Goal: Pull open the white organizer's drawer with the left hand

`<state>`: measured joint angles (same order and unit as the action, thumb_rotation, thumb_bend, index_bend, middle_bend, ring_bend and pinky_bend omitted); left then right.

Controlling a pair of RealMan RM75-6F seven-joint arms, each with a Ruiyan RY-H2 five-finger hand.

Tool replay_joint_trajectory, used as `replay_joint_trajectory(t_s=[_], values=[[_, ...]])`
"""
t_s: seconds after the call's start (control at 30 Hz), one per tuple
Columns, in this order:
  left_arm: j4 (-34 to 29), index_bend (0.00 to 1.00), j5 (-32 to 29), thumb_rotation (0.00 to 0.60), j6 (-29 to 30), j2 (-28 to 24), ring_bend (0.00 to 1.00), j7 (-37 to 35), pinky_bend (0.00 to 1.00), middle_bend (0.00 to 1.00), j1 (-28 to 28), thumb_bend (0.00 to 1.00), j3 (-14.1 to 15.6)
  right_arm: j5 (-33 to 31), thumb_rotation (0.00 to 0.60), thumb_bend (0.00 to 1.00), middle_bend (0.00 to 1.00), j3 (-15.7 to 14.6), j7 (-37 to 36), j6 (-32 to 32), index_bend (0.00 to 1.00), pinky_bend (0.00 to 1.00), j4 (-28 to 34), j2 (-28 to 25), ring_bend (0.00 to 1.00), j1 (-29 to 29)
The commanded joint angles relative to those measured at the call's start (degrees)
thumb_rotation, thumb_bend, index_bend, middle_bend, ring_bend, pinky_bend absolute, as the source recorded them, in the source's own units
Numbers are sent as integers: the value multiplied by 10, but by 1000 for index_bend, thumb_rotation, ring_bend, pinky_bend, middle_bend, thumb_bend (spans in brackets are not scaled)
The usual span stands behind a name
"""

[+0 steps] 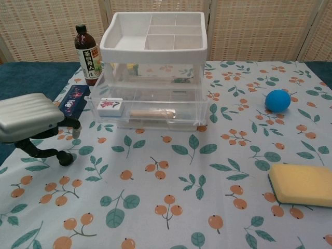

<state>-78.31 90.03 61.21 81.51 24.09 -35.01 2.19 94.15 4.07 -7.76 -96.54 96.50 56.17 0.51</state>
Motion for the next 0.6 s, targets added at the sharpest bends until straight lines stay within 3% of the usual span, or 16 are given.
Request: replay_joint_trajectory(t_s=[0.03, 0.27, 0.6], values=[[-8, 280, -14, 600, 16, -3, 978, 7, 1000, 924, 12, 289, -10, -1, 600, 264, 112, 0, -2, 2, 0, 5, -1, 0, 0, 0], [-44, 259, -76, 600, 62, -27, 911, 10, 1000, 872, 47, 280, -46, -7, 600, 264, 112, -1, -6, 8, 0, 5, -3, 0, 0, -1], [-161, 276, -209, 600, 158, -82, 742, 48, 994, 757, 125, 281, -96, -24, 600, 268, 112, -10, -25, 55, 0, 5, -13, -3, 0, -14]])
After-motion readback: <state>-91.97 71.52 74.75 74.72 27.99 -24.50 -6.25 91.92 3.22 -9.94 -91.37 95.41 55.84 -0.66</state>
